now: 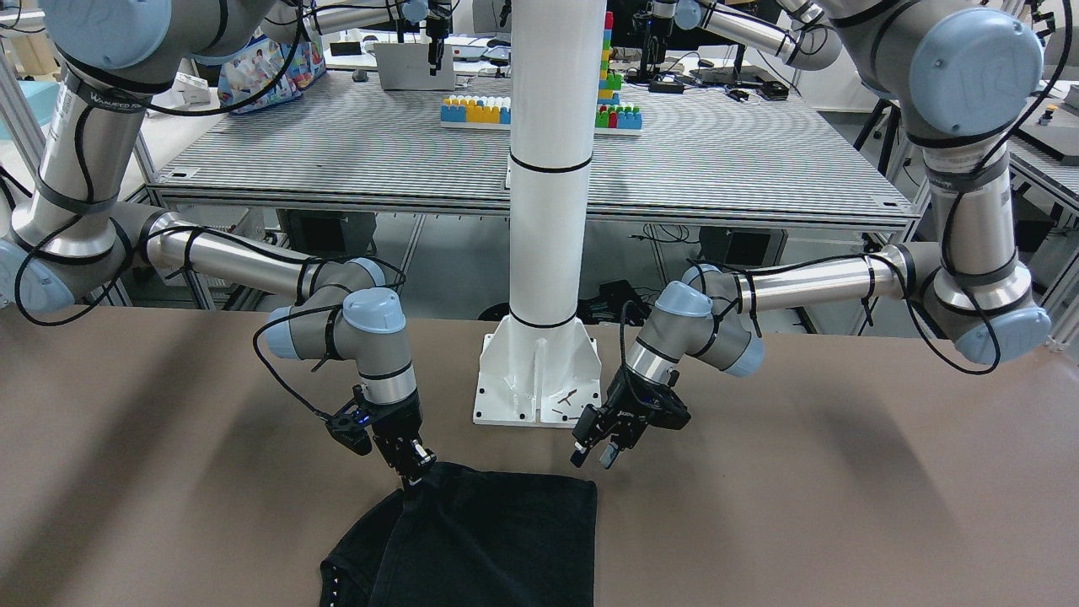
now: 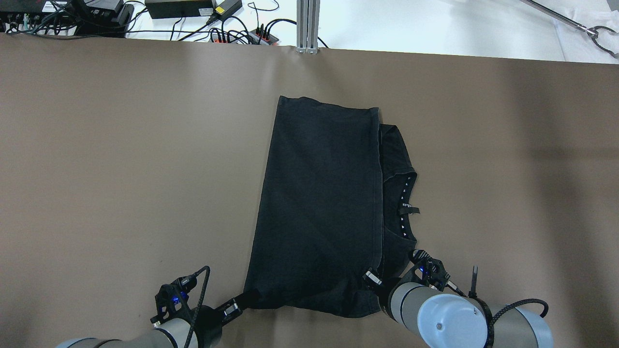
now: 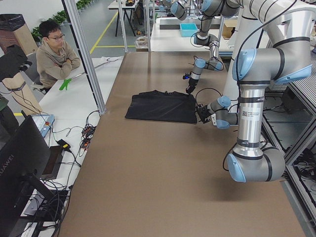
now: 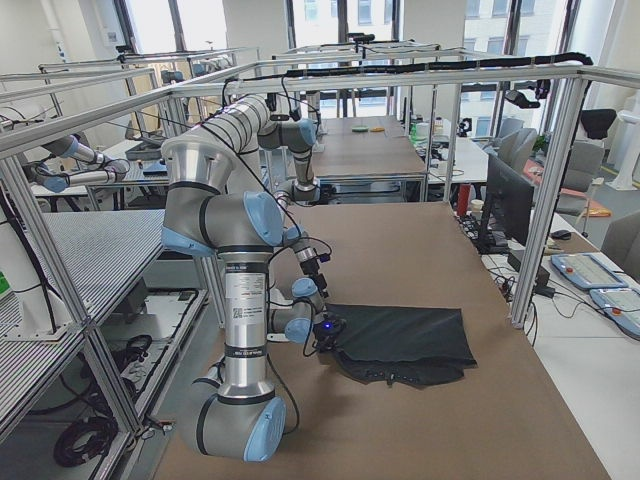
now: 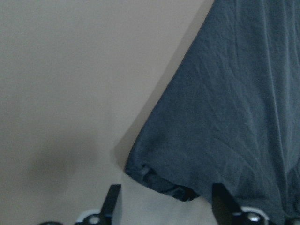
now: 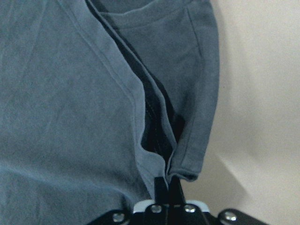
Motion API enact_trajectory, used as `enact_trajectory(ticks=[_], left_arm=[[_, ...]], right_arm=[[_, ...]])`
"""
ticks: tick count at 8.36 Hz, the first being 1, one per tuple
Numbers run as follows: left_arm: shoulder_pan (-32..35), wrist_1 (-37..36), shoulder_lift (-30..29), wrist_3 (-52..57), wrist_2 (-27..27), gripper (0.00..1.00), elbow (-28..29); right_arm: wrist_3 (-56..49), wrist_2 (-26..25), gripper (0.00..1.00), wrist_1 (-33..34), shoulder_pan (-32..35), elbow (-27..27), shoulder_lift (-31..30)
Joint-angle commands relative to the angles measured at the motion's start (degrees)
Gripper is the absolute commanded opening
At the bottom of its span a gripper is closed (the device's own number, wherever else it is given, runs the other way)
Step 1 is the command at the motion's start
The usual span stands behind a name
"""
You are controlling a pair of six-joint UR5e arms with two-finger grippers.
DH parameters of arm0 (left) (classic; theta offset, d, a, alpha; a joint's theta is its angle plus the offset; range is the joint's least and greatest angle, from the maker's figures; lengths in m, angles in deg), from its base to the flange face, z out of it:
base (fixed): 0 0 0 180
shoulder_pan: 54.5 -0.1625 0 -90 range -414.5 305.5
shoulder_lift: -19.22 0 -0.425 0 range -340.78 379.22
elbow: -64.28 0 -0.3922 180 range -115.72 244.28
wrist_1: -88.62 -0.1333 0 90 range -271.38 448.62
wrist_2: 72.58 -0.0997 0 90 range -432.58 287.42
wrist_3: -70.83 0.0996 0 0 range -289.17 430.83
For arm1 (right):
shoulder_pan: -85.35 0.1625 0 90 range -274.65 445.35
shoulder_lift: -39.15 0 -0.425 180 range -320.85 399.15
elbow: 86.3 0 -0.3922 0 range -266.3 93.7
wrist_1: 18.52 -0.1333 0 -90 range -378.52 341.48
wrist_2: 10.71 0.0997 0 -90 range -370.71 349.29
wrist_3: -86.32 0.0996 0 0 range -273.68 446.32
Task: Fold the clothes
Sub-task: 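Move the left gripper to the other bottom corner and grasp it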
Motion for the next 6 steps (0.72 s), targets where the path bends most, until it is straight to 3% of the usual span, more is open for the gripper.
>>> enact_trajectory(ticks=[1,6], left_arm=[[-1.1,0.02,0.03,-0.39,-0.69,0.57,1.29],[-0.32,-0.07,-0.15,-0.3,-0.42,0.5,2.52]], right_arm=[[-0.08,-0.01,0.12,0.01,-0.01,-0.18,0.02],[-0.08,-0.01,0.13,-0.08,-0.18,-0.53,0.02]])
